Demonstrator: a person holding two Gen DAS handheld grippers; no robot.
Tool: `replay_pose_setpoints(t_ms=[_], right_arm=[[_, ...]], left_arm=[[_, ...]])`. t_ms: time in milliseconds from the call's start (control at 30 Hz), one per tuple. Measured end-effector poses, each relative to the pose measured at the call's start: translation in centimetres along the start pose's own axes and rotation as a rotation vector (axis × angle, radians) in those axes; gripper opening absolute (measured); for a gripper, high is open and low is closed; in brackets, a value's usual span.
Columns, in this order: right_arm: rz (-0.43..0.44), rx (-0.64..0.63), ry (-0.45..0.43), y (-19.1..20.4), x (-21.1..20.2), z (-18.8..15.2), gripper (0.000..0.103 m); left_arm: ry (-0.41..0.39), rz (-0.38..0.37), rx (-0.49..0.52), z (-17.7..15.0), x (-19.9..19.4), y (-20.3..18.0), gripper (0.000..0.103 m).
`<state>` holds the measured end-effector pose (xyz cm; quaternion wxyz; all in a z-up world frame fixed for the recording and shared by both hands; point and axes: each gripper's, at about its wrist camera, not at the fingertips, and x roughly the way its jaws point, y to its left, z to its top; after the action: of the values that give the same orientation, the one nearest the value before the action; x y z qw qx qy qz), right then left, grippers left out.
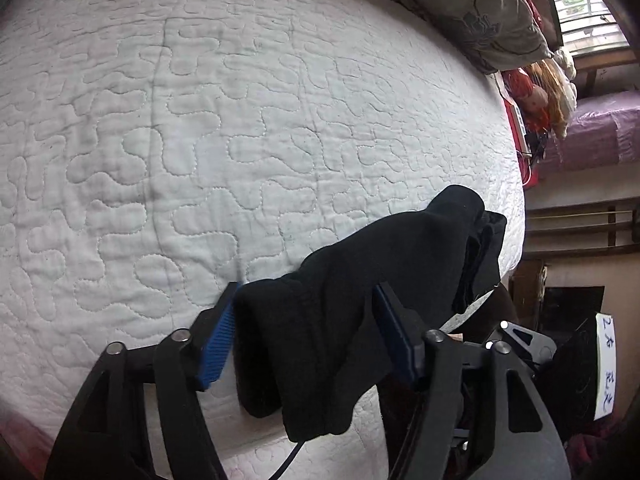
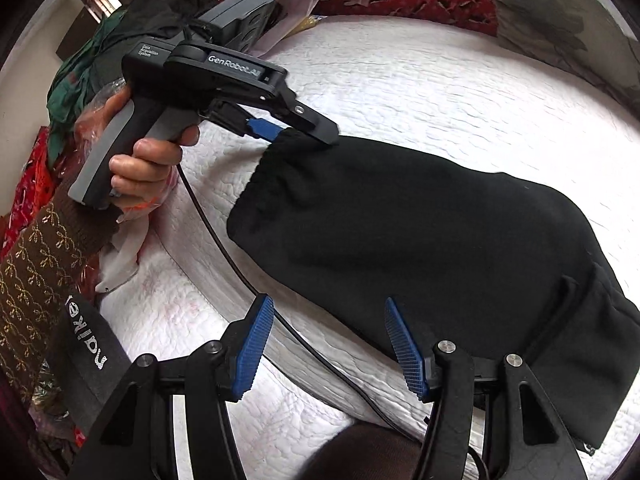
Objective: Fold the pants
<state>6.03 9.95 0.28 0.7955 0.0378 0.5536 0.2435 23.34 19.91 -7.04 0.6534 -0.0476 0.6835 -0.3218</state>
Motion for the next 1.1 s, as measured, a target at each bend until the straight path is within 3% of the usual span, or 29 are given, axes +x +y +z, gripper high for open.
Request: replay_pose_setpoints(t_ms=[33, 100, 167, 400, 633, 667, 733, 767, 800, 867, 967, 1100], right_arm=[[-0.004, -0.008, 0.0, 0.5, 0.2, 0.2, 0.061], [-0.014, -0.033, -0.005, 1.5, 0.5, 0.6, 0.061], [-0.034, -0.064, -0.02, 2.8, 1.0, 1.0, 0.061], [-0.134, -0.13, -0.023, 7.3, 4.9, 2.8, 0.061], [-0.221, -0.152, -0.03, 8.2, 8.7, 3.8, 0.058], [-0.222, -0.153, -0.046, 7.8, 8.6, 3.9, 0.047], [-0.177, -0.141, -0.048, 6.8, 8.0, 4.1, 0.041], [-0.17, -0.133, -0.044, 6.4, 7.5, 4.2, 0.031], [-0.158, -0.125, -0.042, 6.0, 7.0, 4.2, 0.029], [-0.118, -0.105, -0.053, 5.4, 5.7, 4.2, 0.028], [-0.065, -0.074, -0.079, 4.4, 3.3, 4.1, 0.027], [-0.038, -0.05, -0.111, 3.3, 1.7, 3.8, 0.028]], left_arm=[[0.02, -0.033, -0.03, -0.1, -0.4, 0.2, 0.034], [0.045, -0.076, -0.105, 0.0, -0.9, 0.7, 0.032], [0.053, -0.041, -0.13, -0.1, -0.8, 0.6, 0.031], [0.068, -0.061, -0.232, 0.2, -0.5, 2.5, 0.031], [0.04, -0.173, -0.387, -0.4, -0.6, 5.2, 0.03], [0.026, -0.187, -0.409, -0.7, -0.7, 5.4, 0.028], [-0.001, -0.221, -0.464, -1.4, -0.8, 5.7, 0.027], [-0.016, -0.248, -0.493, -1.8, -0.9, 5.7, 0.025], [-0.03, -0.269, -0.511, -2.2, -1.0, 5.6, 0.025], [-0.055, -0.319, -0.538, -3.2, -1.5, 5.0, 0.024], [-0.085, -0.334, -0.567, -3.9, -2.5, 4.1, 0.024], [-0.076, -0.262, -0.6, -3.7, -2.2, 3.7, 0.024]])
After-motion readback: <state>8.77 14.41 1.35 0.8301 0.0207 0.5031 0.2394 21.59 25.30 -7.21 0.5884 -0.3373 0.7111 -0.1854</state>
